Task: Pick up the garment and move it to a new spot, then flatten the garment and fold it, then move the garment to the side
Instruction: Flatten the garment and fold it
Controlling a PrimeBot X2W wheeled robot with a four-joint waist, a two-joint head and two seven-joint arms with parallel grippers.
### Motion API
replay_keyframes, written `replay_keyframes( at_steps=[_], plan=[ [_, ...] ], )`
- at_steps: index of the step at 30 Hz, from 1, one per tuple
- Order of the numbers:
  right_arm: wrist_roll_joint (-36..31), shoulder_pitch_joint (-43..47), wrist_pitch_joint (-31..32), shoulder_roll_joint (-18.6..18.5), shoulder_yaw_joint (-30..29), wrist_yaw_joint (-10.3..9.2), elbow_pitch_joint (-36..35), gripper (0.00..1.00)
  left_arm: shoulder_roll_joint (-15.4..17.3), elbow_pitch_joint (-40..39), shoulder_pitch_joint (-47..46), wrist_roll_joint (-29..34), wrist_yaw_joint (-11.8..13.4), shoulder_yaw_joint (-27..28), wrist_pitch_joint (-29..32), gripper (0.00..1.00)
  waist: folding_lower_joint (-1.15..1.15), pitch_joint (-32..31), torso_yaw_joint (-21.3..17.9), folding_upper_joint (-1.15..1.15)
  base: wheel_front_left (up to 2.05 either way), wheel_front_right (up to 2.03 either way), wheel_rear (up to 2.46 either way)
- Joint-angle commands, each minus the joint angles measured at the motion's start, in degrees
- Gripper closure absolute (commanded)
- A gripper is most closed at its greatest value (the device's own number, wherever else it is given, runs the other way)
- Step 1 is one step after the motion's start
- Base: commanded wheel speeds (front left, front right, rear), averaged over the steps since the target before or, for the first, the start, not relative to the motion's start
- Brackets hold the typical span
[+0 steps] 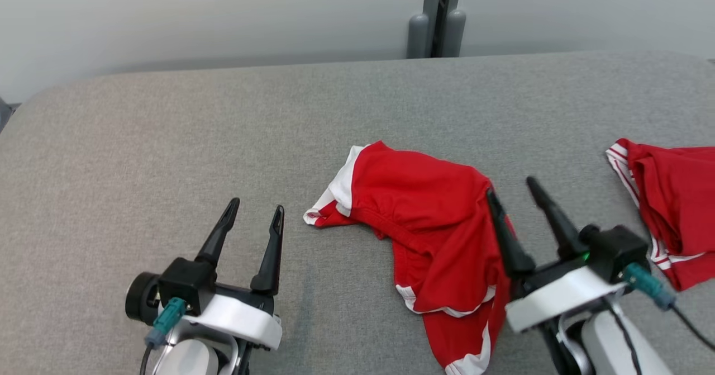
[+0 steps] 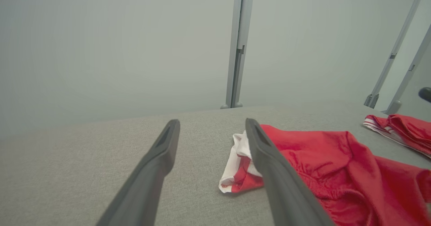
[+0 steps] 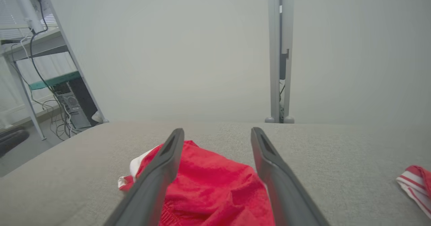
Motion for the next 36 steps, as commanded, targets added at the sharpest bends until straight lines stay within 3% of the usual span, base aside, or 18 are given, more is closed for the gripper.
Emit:
replay_keyframes(
  at_steps=[1, 14, 26, 36],
  plan=[
    [0.9, 2.5, -0.1, -0.4, 2.1, -0.03, -2.5, 0.0, 0.2, 0.1, 1.1, -0.4, -0.1, -0.4, -0.2, 0.0, 0.0, -1.7, -1.3, 0.0, 0.0, 0.0, 0.0],
    [-3.9, 7.5, 2.1, -2.8, 12.3, -0.03, -3.4, 0.0, 0.2, 0.3, 2.6, -0.5, 0.1, -2.4, -0.2, 0.0, 0.0, -3.9, -2.6, 0.0, 0.0, 0.0, 0.0],
    [-10.5, 5.4, 7.9, -2.5, 17.8, -0.03, 6.8, 0.0, 0.2, 1.1, 3.2, -1.5, 0.5, -3.4, -0.2, 0.0, 0.0, -4.2, 1.2, 0.0, 0.0, 0.0, 0.0],
    [-20.3, 1.9, 7.1, -0.8, 13.7, -0.03, 15.4, 0.0, 0.2, 1.1, 1.6, -2.5, 1.1, -3.9, -0.2, 0.0, 0.0, -1.4, 5.1, 0.0, 0.0, 0.0, 0.0]
  ],
)
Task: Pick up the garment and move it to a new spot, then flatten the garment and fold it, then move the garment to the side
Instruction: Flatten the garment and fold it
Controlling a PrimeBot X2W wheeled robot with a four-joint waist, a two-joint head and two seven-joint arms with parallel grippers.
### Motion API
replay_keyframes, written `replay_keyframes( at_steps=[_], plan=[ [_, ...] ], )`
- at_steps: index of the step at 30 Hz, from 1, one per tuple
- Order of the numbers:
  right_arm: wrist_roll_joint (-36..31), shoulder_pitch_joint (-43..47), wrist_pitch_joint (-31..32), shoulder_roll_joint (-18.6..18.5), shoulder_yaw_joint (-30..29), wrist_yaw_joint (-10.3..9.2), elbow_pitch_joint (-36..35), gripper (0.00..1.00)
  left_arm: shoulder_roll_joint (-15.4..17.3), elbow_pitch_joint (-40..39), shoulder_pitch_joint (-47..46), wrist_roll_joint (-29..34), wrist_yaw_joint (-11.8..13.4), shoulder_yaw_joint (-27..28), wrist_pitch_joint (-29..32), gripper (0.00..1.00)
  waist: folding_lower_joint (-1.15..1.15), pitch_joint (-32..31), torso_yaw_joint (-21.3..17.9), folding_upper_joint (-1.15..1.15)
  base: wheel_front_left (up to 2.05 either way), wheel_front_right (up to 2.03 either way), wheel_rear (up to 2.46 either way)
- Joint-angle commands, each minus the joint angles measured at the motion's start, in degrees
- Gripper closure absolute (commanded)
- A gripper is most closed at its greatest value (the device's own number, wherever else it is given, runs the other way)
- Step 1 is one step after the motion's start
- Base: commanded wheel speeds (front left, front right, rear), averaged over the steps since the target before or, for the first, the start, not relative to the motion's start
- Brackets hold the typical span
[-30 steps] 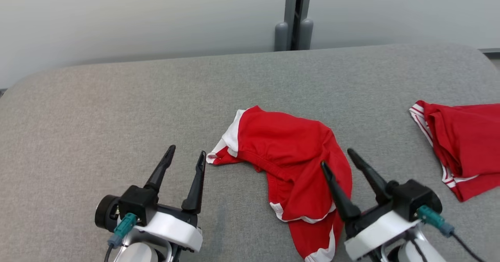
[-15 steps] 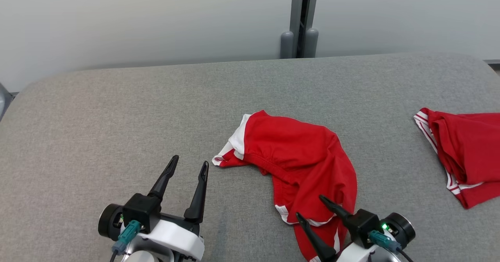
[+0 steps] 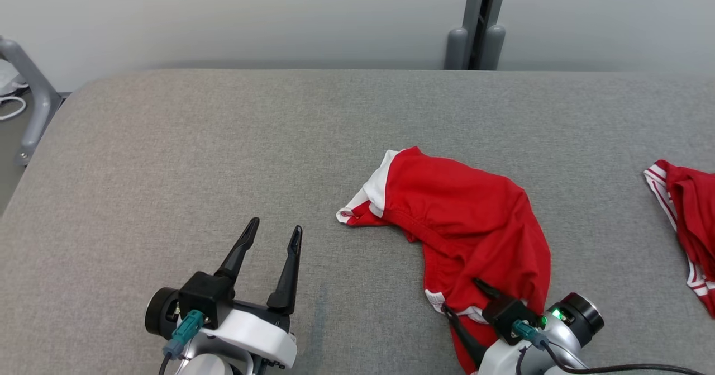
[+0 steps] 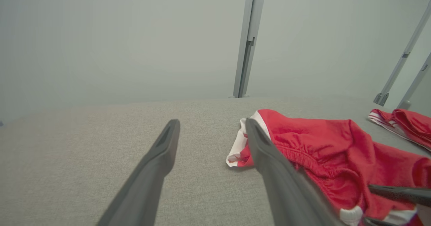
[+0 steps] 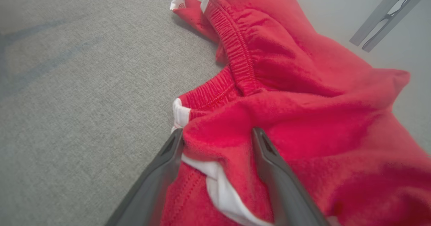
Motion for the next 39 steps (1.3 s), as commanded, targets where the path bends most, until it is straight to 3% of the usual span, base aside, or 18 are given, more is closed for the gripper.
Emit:
replay_keyframes(
  at_steps=[1, 2, 3, 8, 20, 27, 32, 35, 39],
  plan=[
    [-0.8, -0.5, -0.2, 0.5, -1.0, -0.03, 1.5, 0.0, 0.2, -0.1, -0.7, -0.3, 0.4, -0.1, -0.2, 0.0, 0.0, 0.8, 1.0, 0.0, 0.0, 0.0, 0.0],
    [-1.1, -0.7, -0.2, 0.8, -1.4, -0.03, 2.2, 0.69, 0.2, 0.0, -0.8, -0.4, 0.4, -0.2, -0.2, 0.0, 0.0, 1.0, 1.2, 0.0, 0.0, 0.0, 0.0],
    [-1.3, -1.0, -0.6, 1.1, -1.9, -0.03, 2.7, 1.0, 0.2, 0.0, -0.8, -0.5, 0.5, -0.4, -0.2, 0.0, 0.0, 1.1, 1.3, 0.0, 0.0, 0.0, 0.0],
    [-0.6, -2.0, -2.2, 2.1, -3.2, -0.03, 3.9, 1.0, 0.2, 0.2, -1.0, -0.6, 0.6, -0.4, -0.2, 0.0, 0.0, 1.3, 1.6, 0.0, 0.0, 0.0, 0.0],
    [17.3, -10.4, -4.6, 3.8, 2.9, -0.03, -6.6, 1.0, 0.2, 0.2, -1.2, -0.7, 0.8, -0.6, -0.2, 0.0, 0.0, 0.3, 0.4, 0.0, 0.0, 0.0, 0.0],
    [35.7, -18.5, -4.1, 3.8, 6.0, -0.03, -17.2, 1.0, 0.2, 0.3, -1.2, -0.7, 0.8, -0.9, -0.2, 0.0, 0.0, -0.1, 0.3, 0.0, 0.0, 0.0, 0.0],
    [52.7, -21.2, -6.6, 3.7, -1.2, -0.03, -21.9, 1.0, 0.2, 0.2, -1.1, -0.9, 0.9, -1.1, -0.2, 0.0, 0.0, -0.2, 0.7, 0.0, 0.0, 0.0, 0.0],
    [58.4, -18.8, -7.3, 3.8, -7.9, -0.03, -18.4, 1.0, 0.2, 0.0, -0.6, -1.0, 1.1, -1.1, -0.2, 0.0, 0.0, -0.1, 0.9, 0.0, 0.0, 0.0, 0.0],
    [60.9, -13.4, -7.7, 3.2, -15.3, -0.02, -10.3, 1.0, 0.2, -0.2, -0.4, -1.1, 1.1, -0.8, -0.2, 0.0, 0.0, 0.3, 1.0, 0.0, 0.0, 0.0, 0.0]
  ],
)
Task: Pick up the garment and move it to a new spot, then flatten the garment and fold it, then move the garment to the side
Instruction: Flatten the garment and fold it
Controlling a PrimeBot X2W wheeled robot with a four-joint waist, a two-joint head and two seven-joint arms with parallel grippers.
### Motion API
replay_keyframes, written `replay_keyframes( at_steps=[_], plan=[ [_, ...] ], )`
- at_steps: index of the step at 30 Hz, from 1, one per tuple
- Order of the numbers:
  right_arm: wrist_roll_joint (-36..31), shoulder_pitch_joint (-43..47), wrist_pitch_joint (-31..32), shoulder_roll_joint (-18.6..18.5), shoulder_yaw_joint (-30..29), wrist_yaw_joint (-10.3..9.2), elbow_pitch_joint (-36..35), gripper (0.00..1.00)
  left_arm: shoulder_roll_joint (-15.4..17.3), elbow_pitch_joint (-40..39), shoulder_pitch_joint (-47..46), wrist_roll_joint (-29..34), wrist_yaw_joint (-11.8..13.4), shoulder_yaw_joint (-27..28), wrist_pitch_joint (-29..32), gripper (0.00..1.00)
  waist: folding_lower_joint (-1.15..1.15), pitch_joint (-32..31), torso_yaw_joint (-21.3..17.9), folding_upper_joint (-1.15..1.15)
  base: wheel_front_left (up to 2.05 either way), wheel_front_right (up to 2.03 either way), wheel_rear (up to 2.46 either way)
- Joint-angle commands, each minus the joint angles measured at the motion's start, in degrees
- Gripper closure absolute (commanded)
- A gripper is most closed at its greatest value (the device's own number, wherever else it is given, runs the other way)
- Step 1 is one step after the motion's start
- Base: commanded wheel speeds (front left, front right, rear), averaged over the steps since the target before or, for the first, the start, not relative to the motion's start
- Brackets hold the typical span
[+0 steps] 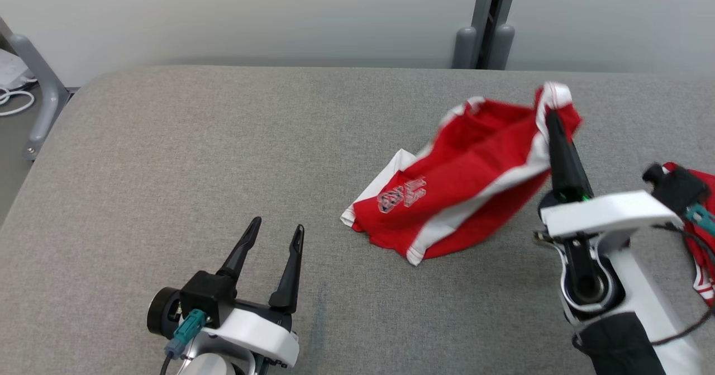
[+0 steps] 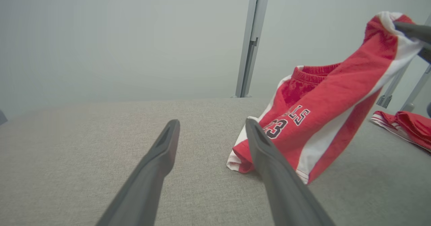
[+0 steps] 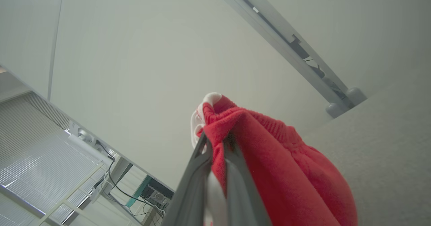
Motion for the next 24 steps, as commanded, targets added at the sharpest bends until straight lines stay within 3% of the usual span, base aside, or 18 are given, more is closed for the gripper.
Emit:
replay_keyframes(
  at_steps=[1, 9, 10, 11, 13, 14, 20, 24],
  plan=[
    [0.5, 1.6, -0.4, -0.9, -1.4, -0.01, 2.0, 1.0, 0.2, -0.3, -0.2, -0.3, 0.2, 0.5, -0.2, 0.0, 0.0, 0.3, -0.1, 0.0, 0.0, 0.0, 0.0],
    [0.2, 9.8, -0.7, -1.4, -6.3, 0.0, 11.2, 1.0, 0.2, -0.2, -1.1, 1.2, -0.4, 2.0, -0.2, 0.0, 0.0, 1.9, -3.0, 0.0, 0.0, 0.0, 0.0],
    [-0.3, 10.0, -0.7, -1.3, -6.0, -0.01, 11.5, 0.92, 0.2, -0.1, -1.3, 1.3, -0.4, 2.2, -0.2, 0.0, 0.0, 2.0, -3.5, 0.0, 0.0, 0.0, 0.0],
    [-0.6, 10.0, -0.7, -1.2, -5.8, 0.0, 11.6, 0.74, 0.2, -0.1, -1.5, 1.6, -0.6, 2.3, -0.2, 0.0, 0.0, 2.2, -4.1, 0.0, 0.0, 0.0, 0.0],
    [-0.3, 9.9, -0.8, -1.1, -5.7, -0.01, 11.5, 0.29, 0.2, 0.0, -1.7, 1.9, -0.8, 2.4, -0.2, 0.0, 0.0, 2.3, -5.3, 0.0, 0.0, 0.0, 0.0],
    [-0.4, 9.7, -0.8, -0.9, -5.8, -0.01, 11.6, 0.0, 0.2, 0.1, -1.8, 2.2, -1.0, 2.3, -0.2, 0.0, 0.0, 2.4, -5.9, 0.0, 0.0, 0.0, 0.0],
    [-2.2, 8.9, -0.8, -0.4, -3.7, -0.01, 11.1, 0.0, 0.2, 0.2, -2.6, 2.9, -1.3, 2.4, -0.2, 0.0, 0.0, 2.6, -8.5, 0.0, 0.0, 0.0, 0.0],
    [-9.2, 9.6, -0.8, -1.1, -4.0, -0.01, 7.7, 0.0, 0.2, 0.1, -2.3, 3.4, -1.7, 2.6, -0.2, 0.0, 0.0, 2.5, -10.1, 0.0, 0.0, 0.0, 0.0]
  ],
)
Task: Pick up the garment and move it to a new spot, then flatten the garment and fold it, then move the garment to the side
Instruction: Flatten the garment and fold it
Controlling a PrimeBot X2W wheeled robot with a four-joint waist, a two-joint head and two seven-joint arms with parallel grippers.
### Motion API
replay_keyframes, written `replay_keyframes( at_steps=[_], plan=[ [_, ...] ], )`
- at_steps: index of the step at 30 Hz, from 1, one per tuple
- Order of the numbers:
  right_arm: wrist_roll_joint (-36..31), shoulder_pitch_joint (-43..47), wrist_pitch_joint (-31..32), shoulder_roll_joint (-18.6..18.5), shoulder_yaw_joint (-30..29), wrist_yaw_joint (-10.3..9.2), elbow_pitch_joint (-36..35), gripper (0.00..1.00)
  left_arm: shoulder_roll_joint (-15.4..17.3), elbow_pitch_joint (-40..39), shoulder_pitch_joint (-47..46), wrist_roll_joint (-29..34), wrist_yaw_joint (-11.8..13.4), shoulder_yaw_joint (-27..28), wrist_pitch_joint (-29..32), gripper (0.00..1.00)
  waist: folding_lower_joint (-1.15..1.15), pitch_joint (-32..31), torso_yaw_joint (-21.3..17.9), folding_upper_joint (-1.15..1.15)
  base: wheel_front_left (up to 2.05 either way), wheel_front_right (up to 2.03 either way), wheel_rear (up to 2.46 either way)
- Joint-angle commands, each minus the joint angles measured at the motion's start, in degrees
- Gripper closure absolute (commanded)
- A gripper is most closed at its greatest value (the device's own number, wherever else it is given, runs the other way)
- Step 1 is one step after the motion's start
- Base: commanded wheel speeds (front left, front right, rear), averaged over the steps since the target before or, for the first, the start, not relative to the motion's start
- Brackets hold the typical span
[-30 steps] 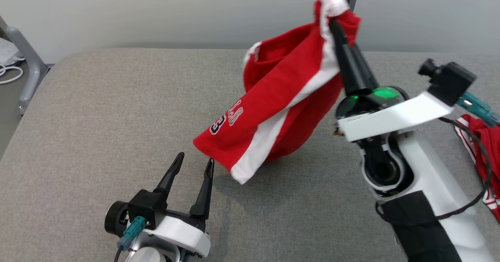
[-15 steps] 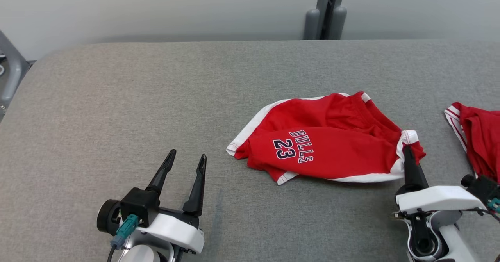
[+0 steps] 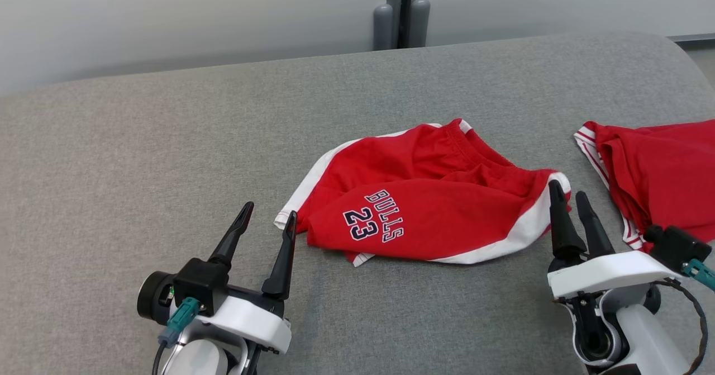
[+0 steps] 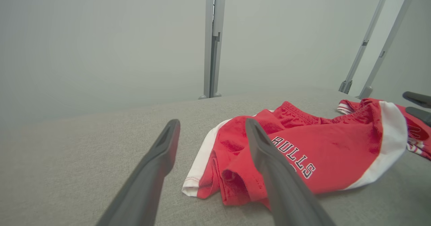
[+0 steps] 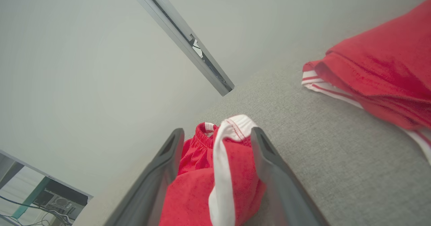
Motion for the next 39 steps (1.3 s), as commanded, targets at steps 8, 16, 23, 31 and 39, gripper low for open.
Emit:
replay_keyframes(
  at_steps=[8, 16, 23, 31, 39],
  plan=[
    [-19.0, 5.3, -0.3, -1.0, -1.9, -0.01, -12.3, 0.0, 0.2, -1.3, 0.3, -0.3, -0.2, -0.3, -0.2, 0.0, 0.0, -1.2, -2.8, 0.0, 0.0, 0.0, 0.0],
    [-22.5, 7.4, -0.3, 0.0, -1.5, -0.01, -13.0, 0.0, 0.2, -1.5, -0.2, -0.6, -0.1, -1.3, -0.2, 0.0, 0.0, -0.5, -4.9, 0.0, 0.0, 0.0, 0.0],
    [-19.1, 4.9, 1.6, 0.4, -4.0, -0.01, -6.1, 0.0, 0.2, -0.8, -1.4, -0.1, -0.2, -2.3, -0.2, 0.0, 0.0, 1.0, -4.1, 0.0, 0.0, 0.0, 0.0],
    [-11.3, -1.4, 5.8, 0.8, -5.9, -0.01, 4.0, 0.0, 0.2, 0.0, -2.3, 0.6, -0.6, -2.1, -0.2, 0.0, 0.0, 3.0, -1.7, 0.0, 0.0, 0.0, 0.0],
    [-3.9, -5.5, 7.0, -0.1, -5.5, -0.01, 10.3, 1.0, 0.2, 0.7, -3.1, 0.8, -0.5, -2.9, -0.2, 0.0, 0.0, 3.7, 1.3, 0.0, 0.0, 0.0, 0.0]
  ],
)
